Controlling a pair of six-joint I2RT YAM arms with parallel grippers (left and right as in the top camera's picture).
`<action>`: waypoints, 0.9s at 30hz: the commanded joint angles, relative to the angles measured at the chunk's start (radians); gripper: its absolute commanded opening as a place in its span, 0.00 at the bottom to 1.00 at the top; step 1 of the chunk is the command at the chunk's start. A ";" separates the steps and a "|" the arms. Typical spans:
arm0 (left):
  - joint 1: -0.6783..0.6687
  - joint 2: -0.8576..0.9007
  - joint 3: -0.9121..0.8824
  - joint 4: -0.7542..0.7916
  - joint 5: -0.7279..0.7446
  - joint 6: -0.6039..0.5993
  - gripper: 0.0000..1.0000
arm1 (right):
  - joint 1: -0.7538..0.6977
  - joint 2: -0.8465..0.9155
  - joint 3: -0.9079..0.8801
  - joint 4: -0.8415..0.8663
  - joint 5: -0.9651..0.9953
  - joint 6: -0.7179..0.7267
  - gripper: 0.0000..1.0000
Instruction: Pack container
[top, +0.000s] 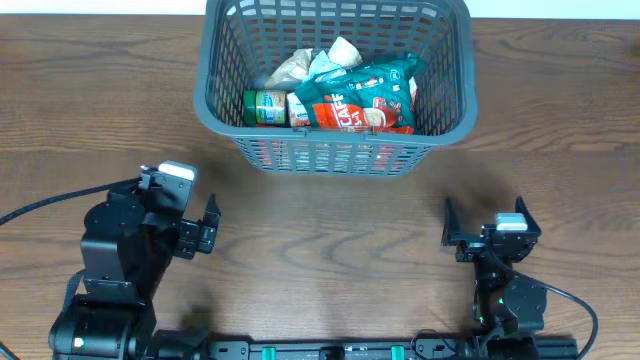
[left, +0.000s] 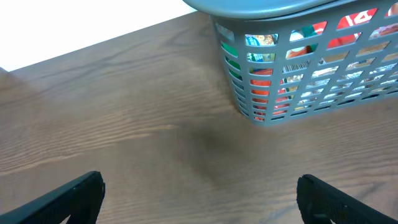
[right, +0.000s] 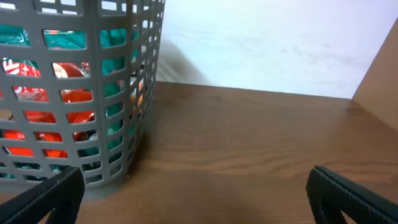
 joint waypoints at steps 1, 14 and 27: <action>-0.004 -0.001 -0.001 0.004 -0.008 -0.012 0.99 | -0.013 -0.011 -0.006 -0.001 0.007 0.052 0.99; -0.004 -0.001 -0.001 0.004 -0.008 -0.012 0.99 | -0.035 -0.011 -0.006 0.002 0.020 0.199 0.99; -0.004 -0.001 -0.001 0.004 -0.008 -0.012 0.99 | -0.035 -0.011 -0.006 0.002 0.019 0.199 0.99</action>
